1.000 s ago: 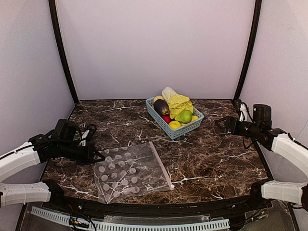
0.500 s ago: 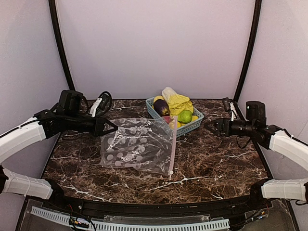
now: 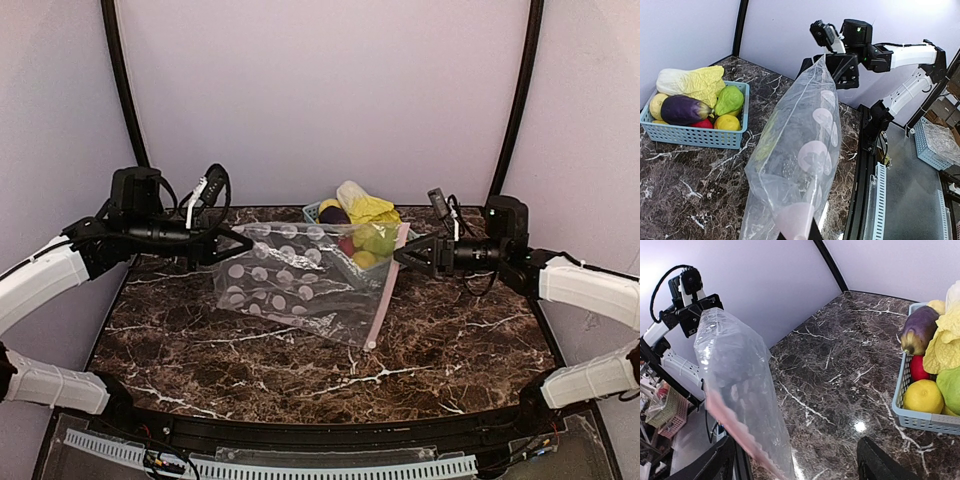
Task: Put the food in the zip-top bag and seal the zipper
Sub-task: Pass from the left arm to the right, then pass from the right arm to the left
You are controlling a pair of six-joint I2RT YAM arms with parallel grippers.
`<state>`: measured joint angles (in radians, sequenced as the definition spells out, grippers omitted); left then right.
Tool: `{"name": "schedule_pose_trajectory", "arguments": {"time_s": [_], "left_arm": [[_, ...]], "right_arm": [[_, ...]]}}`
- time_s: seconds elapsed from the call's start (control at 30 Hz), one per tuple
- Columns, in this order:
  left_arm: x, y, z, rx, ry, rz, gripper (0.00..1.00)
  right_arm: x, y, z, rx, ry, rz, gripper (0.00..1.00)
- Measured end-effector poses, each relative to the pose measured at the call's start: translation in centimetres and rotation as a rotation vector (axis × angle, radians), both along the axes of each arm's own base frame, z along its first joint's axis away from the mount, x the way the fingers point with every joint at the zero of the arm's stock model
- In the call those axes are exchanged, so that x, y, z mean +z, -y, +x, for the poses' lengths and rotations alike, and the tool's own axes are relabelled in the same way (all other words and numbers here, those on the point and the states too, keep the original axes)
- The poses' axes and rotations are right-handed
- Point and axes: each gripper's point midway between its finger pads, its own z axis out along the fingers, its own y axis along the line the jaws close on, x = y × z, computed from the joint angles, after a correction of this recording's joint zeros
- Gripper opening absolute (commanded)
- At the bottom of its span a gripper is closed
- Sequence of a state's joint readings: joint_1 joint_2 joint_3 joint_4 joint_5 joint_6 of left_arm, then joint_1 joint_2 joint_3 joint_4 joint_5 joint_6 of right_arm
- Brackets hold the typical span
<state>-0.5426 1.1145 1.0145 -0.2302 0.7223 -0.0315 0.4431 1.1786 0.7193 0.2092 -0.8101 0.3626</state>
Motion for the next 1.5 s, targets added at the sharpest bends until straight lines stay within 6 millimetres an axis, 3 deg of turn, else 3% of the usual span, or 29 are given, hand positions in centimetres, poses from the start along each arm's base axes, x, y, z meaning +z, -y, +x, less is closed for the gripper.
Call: {"name": "schedule_pose_trajectory", "arguments": {"time_s": [0.13,0.3,0.4,0.5,0.57,0.6,0.7,0.9,1.0,1.1,1.23,1.5], "left_arm": [[1.5,-0.3,-0.6,-0.008,0.051,-0.029,0.01],[1.6,-0.3,-0.7,-0.013,0.073,-0.027,0.01],[1.5,-0.3,-0.6,-0.013,0.074,-0.025,0.01],[1.3,-0.4,-0.5,-0.007,0.072,-0.019,0.01],[1.1,-0.5,-0.2,0.013,0.073,-0.01,0.23],[1.0,-0.6,0.0,0.021,0.085,-0.004,0.48],[0.3,-1.4,1.5,0.113,0.103,0.047,0.79],[-1.4,-4.8,5.2,0.377,0.164,0.206,0.85],[-1.0,-6.4,6.0,0.473,0.193,0.24,0.85],[-0.1,-6.7,5.8,0.506,0.202,0.216,0.85],[0.7,-4.3,4.5,0.472,0.197,0.165,0.85],[0.1,4.6,1.3,0.289,0.119,0.103,0.88]], "right_arm": [[0.1,-1.3,-0.2,0.047,-0.012,0.012,0.52],[0.5,-2.2,-0.9,0.09,-0.005,0.023,0.28],[0.8,-2.4,-1.2,0.102,0.007,0.031,0.01],[0.9,-2.4,-1.3,0.106,0.007,0.034,0.0],[0.8,-2.4,-1.3,0.104,0.003,0.033,0.0],[0.8,-2.4,-1.2,0.102,0.0,0.032,0.0],[1.2,-2.5,-1.0,0.089,-0.021,0.028,0.0],[3.5,-2.9,0.3,0.021,-0.038,0.024,0.0],[4.4,-2.8,1.3,-0.051,-0.068,0.009,0.0],[5.1,-2.7,2.0,-0.117,-0.101,-0.001,0.0],[6.2,-3.3,2.0,-0.181,-0.136,0.008,0.0],[8.5,-6.5,1.0,-0.274,-0.198,0.069,0.0]]}}
